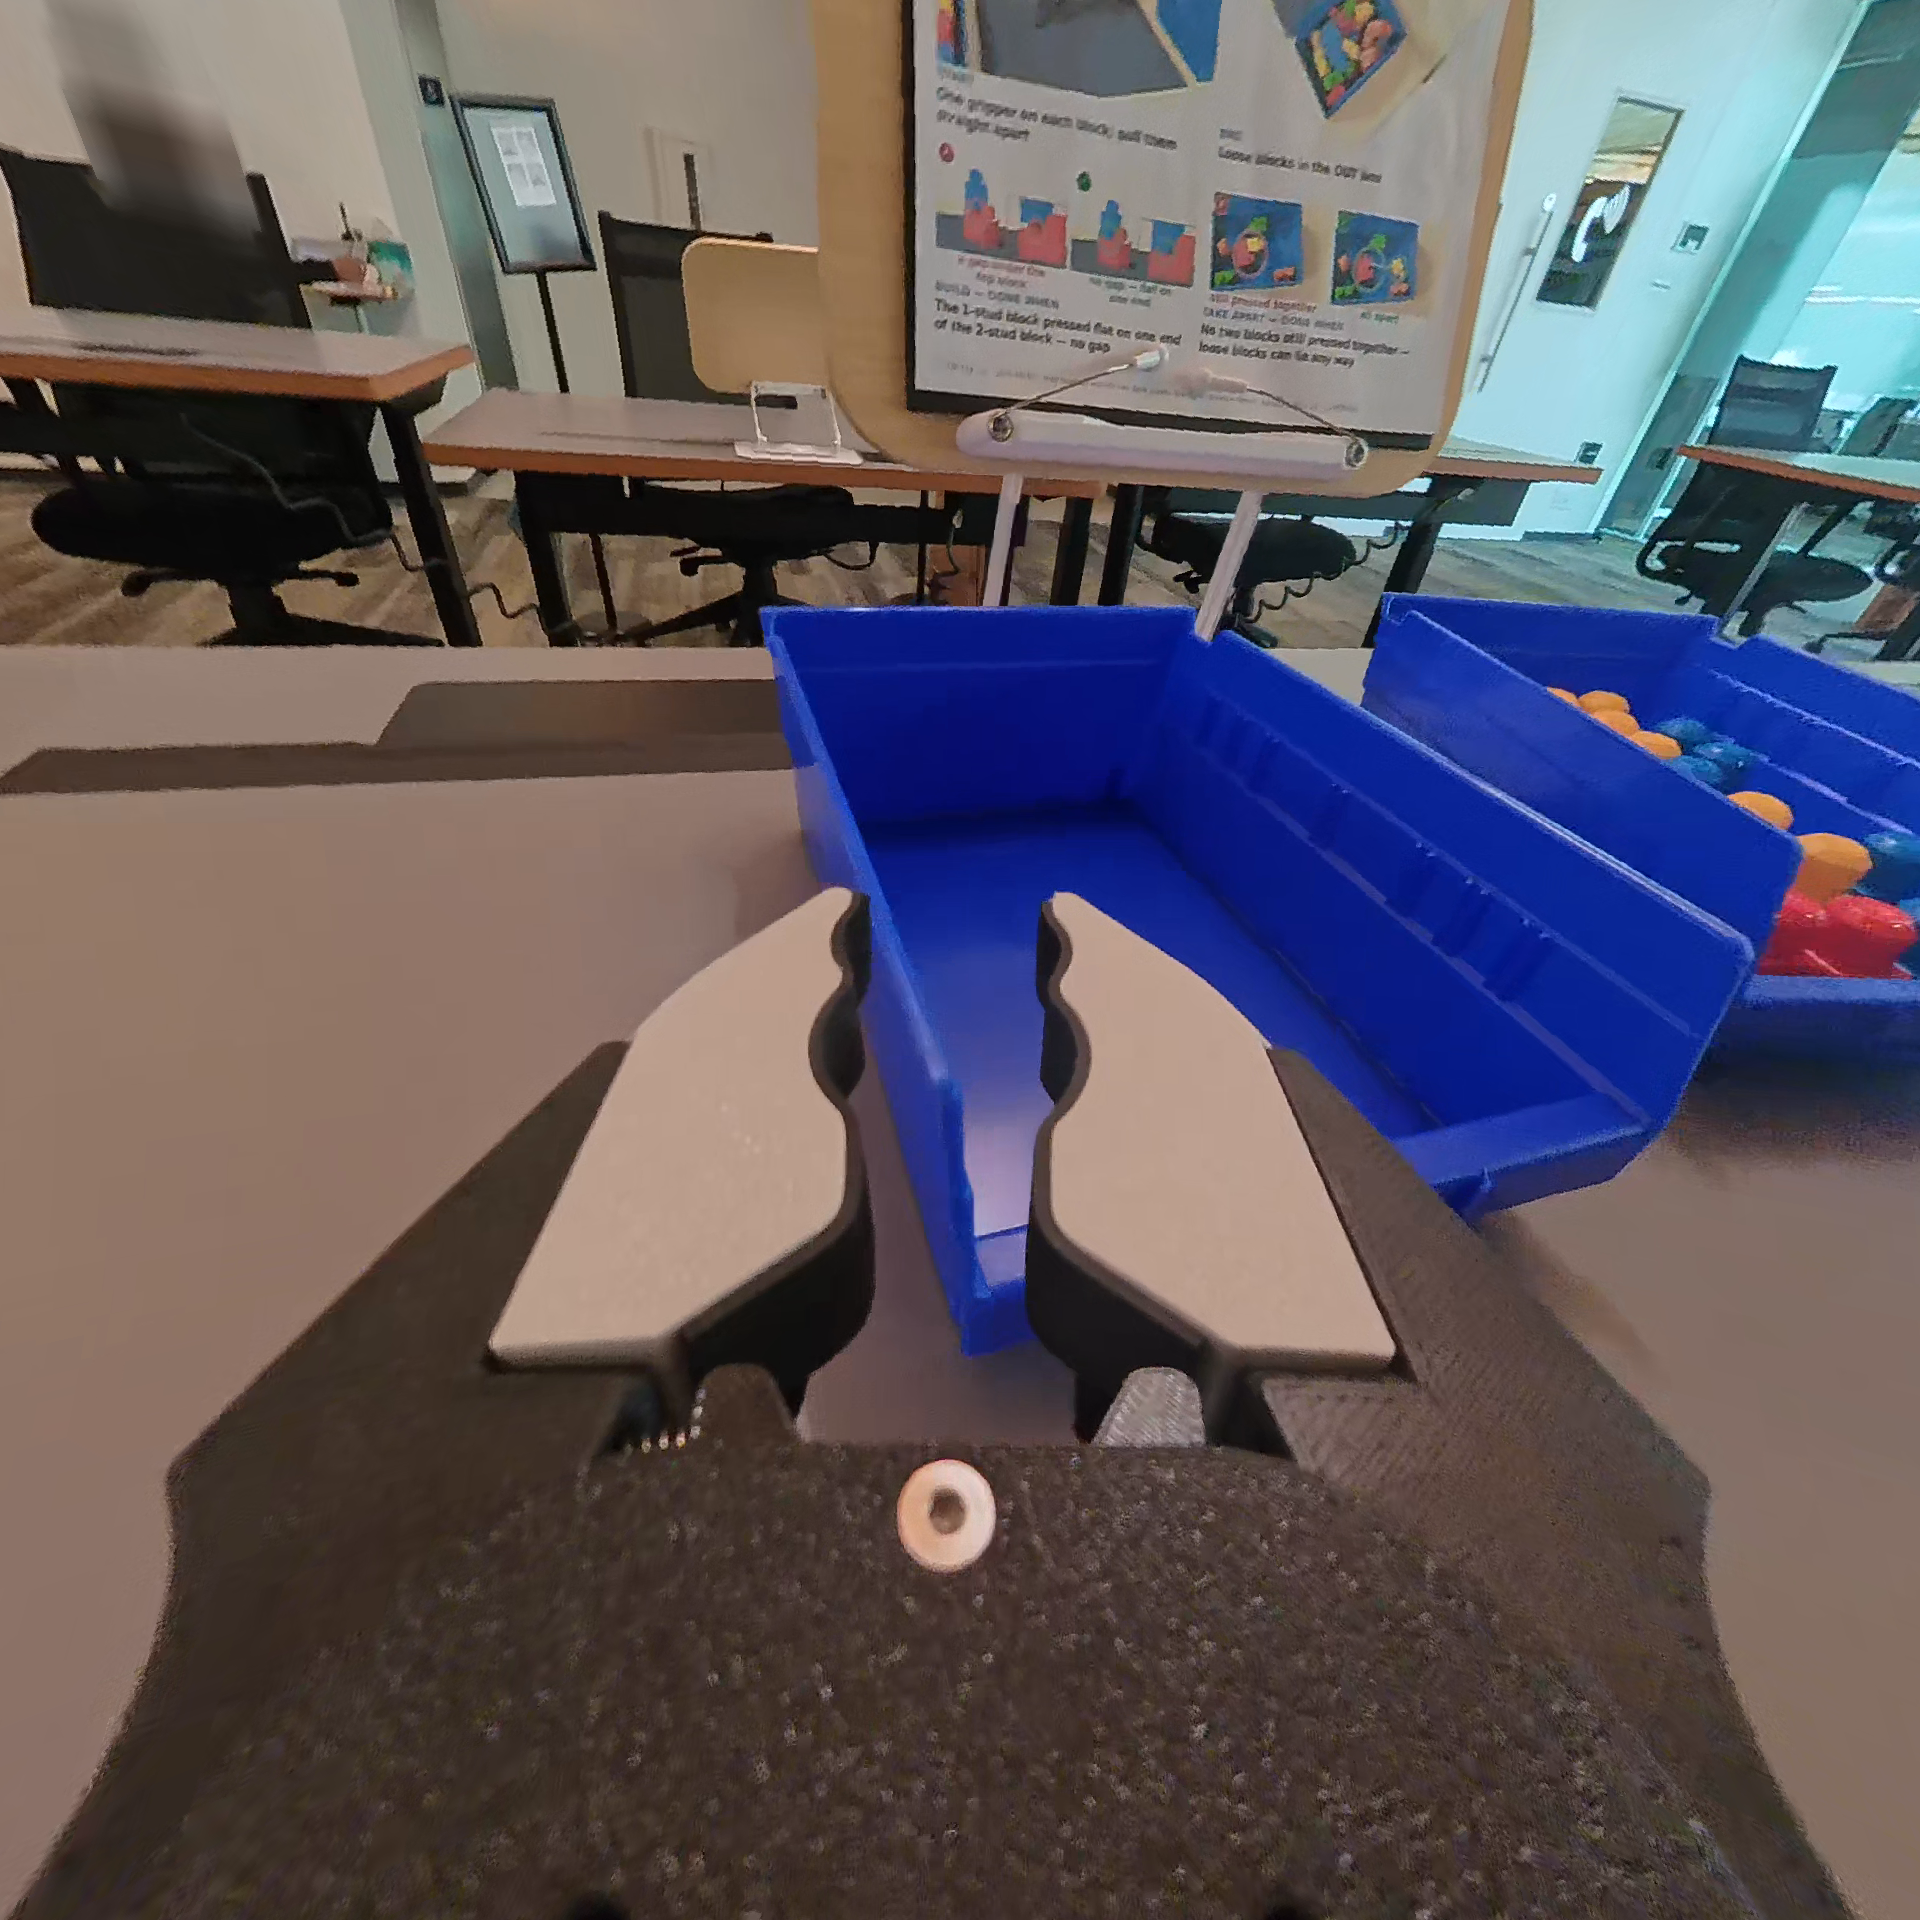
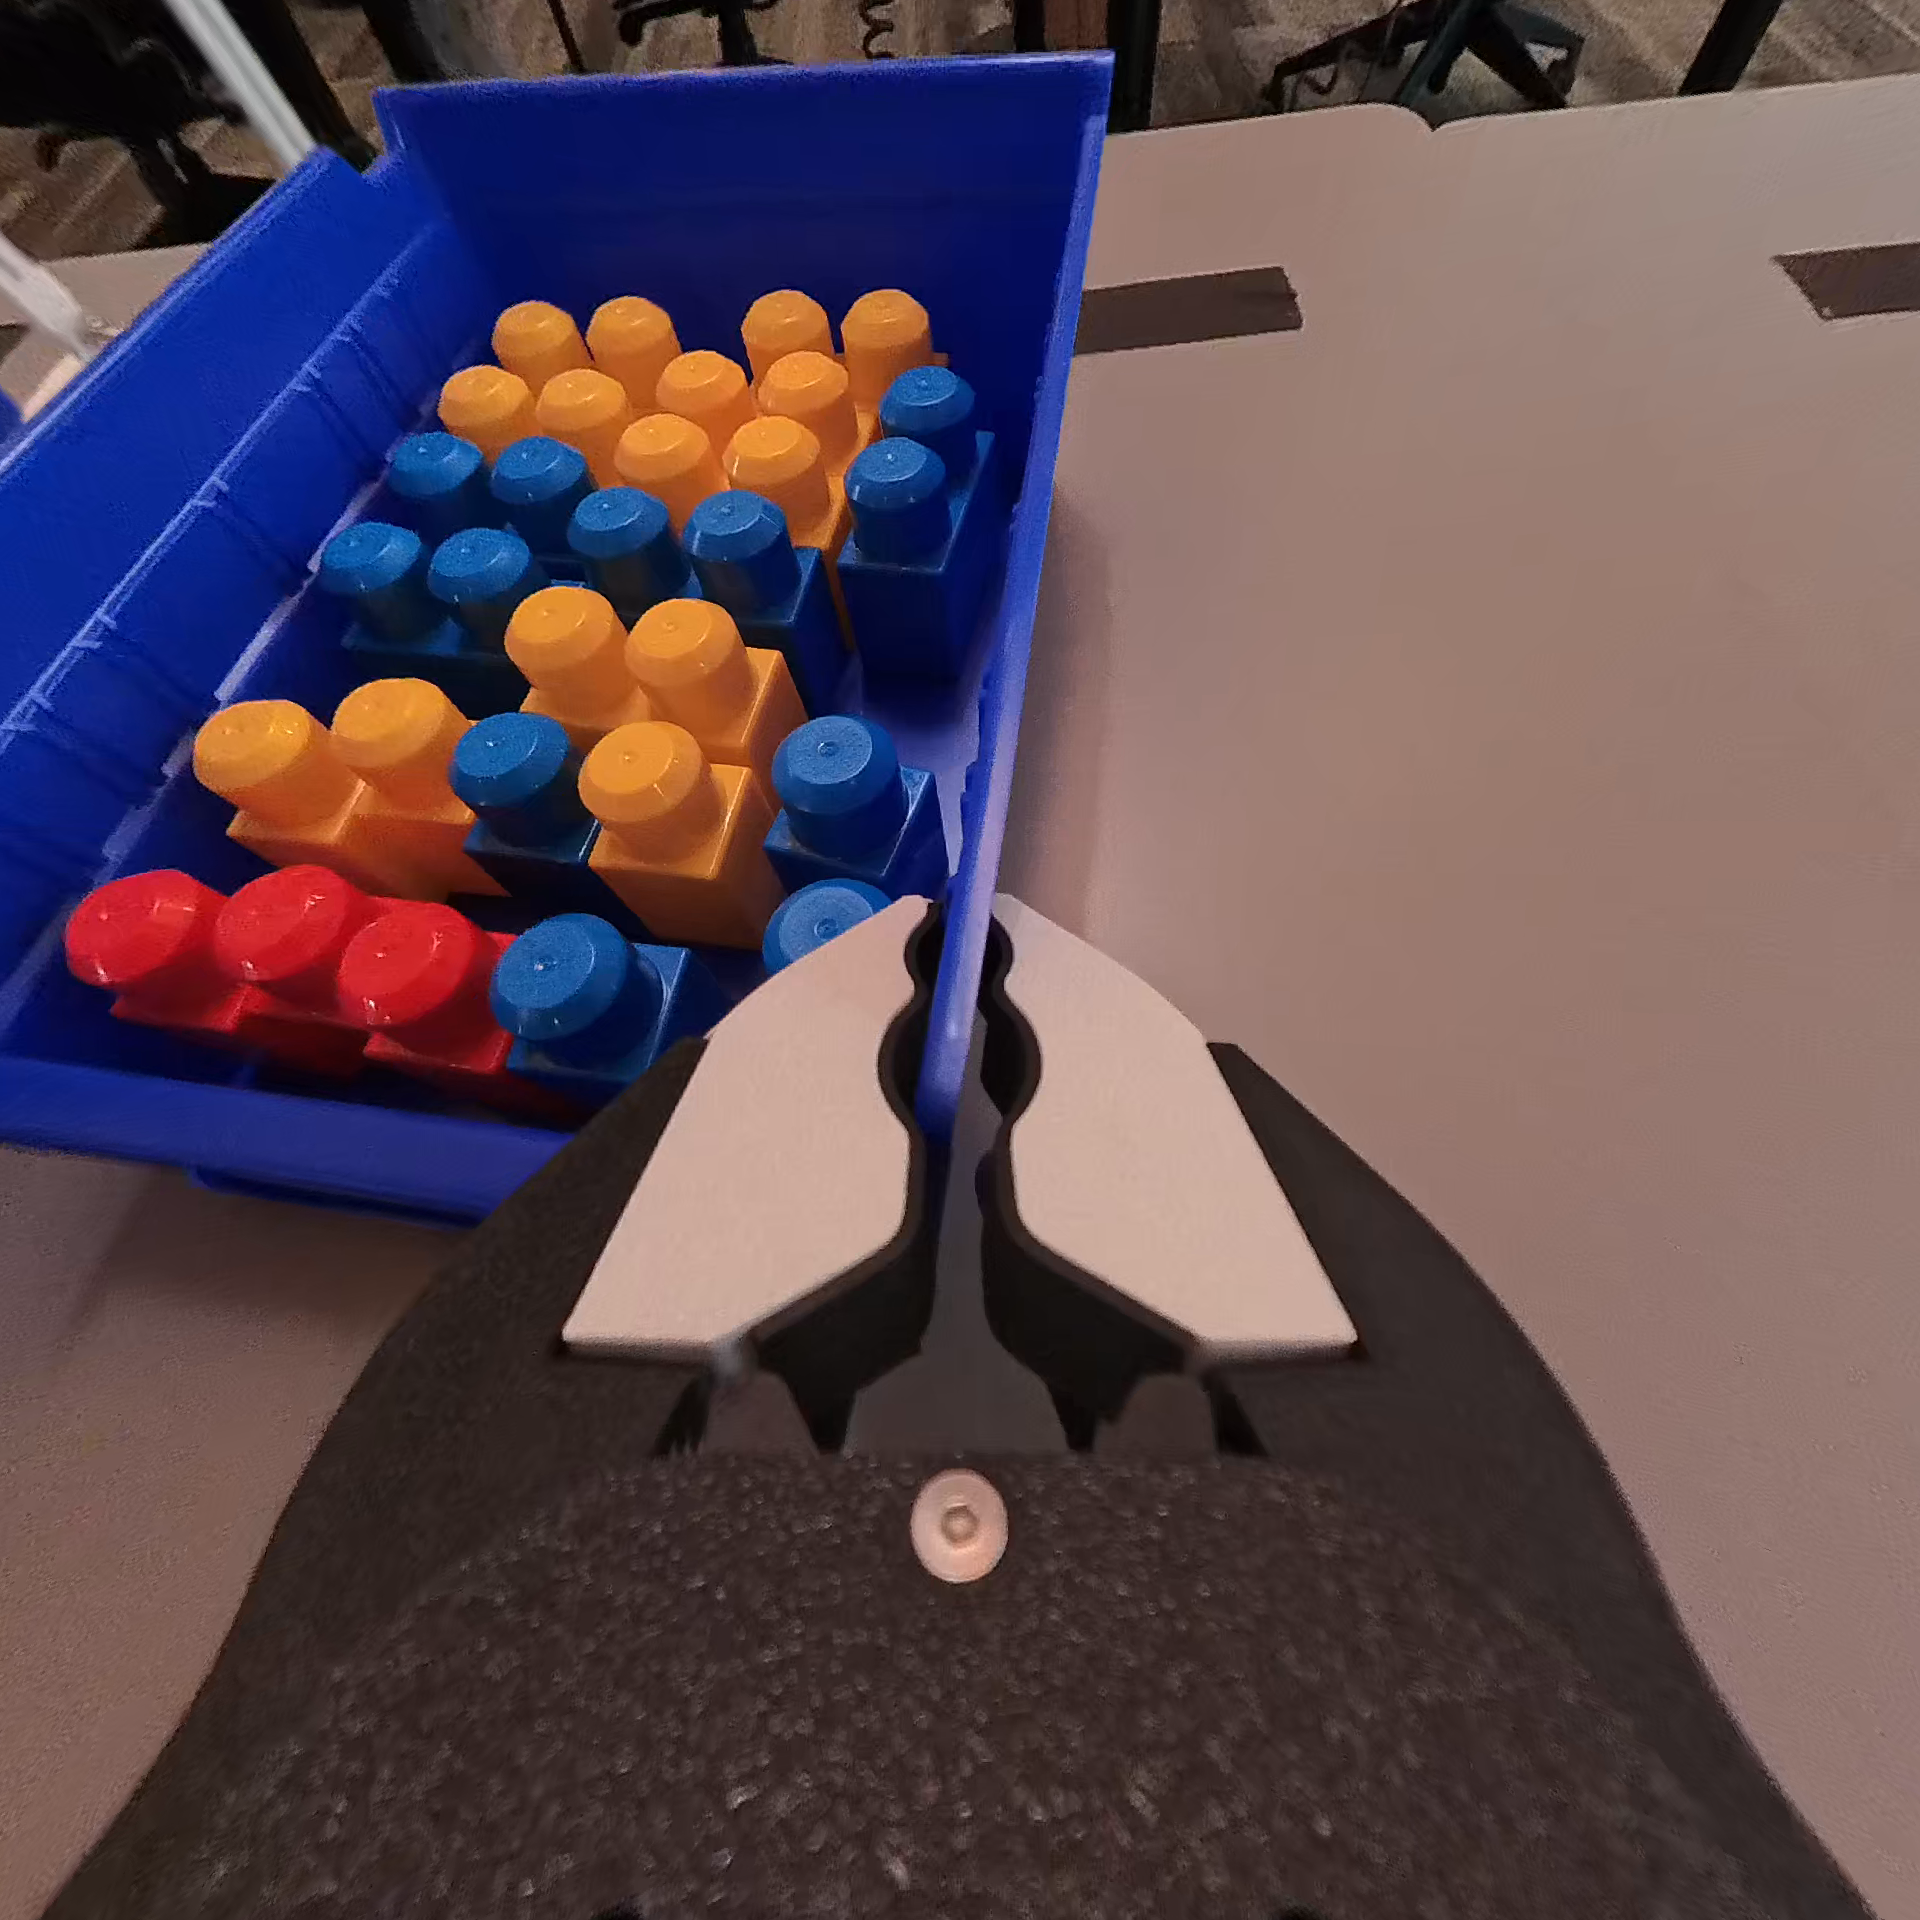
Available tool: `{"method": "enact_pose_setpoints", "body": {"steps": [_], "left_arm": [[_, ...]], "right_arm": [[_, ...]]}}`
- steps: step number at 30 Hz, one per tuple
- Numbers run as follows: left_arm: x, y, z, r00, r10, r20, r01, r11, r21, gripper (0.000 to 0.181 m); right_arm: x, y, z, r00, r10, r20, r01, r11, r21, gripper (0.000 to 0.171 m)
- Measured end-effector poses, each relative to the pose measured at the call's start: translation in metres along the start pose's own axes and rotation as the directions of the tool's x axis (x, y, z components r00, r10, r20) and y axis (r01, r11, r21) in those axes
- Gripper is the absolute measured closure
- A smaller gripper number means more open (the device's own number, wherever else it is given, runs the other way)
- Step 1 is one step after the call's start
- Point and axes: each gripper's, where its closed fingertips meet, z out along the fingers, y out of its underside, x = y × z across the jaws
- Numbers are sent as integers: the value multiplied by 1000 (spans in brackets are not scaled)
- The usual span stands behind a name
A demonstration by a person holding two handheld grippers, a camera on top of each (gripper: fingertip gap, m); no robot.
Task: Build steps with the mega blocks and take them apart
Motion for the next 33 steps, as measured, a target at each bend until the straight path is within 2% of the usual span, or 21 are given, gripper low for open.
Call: {"method": "enact_pose_setpoints", "body": {"steps": [7,15,21,23,27,33], "left_arm": [[23,-8,-1,992,121,-45,-120,993,17,153],[97,-12,-18,931,244,-270,-252,968,5,156],[176,33,-34,865,178,-470,-274,951,-144,150],[191,49,-31,862,178,-475,-286,944,-165,148],[209,70,-25,864,142,-484,-276,936,-217,129],[220,76,-18,868,146,-474,-268,942,-200,140]], "right_arm": [[-30,25,-38,997,-43,67,43,999,-3,166],[-58,43,-64,996,-45,80,45,999,-1,166],[-68,48,-72,995,-52,79,52,999,0,167],[-69,50,-74,995,-52,83,52,999,2,167],[-72,54,-80,994,-60,93,60,998,1,166],[-75,56,-84,994,-57,96,56,998,7,166]]}}
